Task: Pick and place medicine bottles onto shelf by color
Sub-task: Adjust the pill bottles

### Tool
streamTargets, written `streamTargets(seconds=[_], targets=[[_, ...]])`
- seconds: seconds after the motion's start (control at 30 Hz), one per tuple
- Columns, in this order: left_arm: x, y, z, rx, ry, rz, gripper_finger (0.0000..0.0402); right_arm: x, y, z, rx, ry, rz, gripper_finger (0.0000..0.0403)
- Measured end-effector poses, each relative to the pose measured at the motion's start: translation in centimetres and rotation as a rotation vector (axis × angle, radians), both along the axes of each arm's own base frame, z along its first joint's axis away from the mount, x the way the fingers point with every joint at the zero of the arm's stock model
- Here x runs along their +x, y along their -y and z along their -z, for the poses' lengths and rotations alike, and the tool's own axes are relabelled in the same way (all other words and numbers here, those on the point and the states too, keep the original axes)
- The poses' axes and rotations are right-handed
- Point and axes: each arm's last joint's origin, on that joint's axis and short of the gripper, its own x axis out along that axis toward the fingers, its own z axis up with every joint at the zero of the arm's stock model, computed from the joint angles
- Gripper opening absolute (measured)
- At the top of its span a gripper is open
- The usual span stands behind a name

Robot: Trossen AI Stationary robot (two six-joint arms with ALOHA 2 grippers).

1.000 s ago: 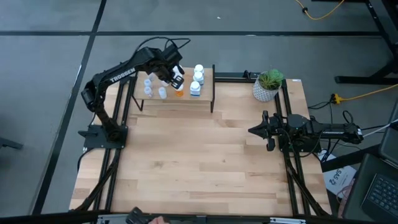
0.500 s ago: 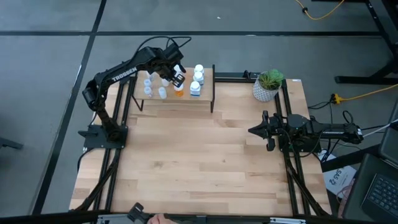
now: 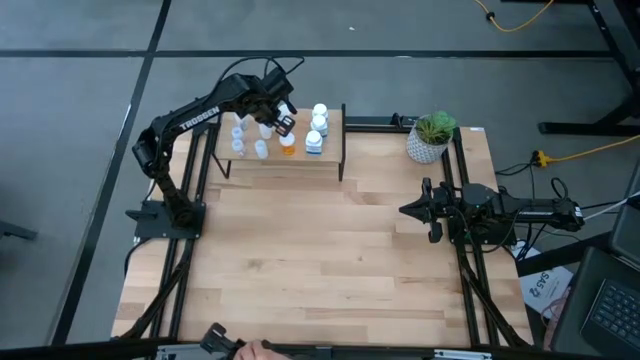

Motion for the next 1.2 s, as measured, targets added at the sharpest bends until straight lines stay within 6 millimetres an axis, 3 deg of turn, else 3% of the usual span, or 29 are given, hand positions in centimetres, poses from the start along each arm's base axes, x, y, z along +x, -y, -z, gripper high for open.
streamTargets(seconds=[0.63,1.2], targets=[[0.6,-0.5,0.6,0.027,-0.026,0.007,0.0000,0.0,0.0,0.0,0.000,0.000,0.000,0.0017],[-0.7,-0.2,0.2,-0.001,-0.132,-0.062,0.0000,0.0,0.0,0.0,0.000,0.000,0.000,0.0017]])
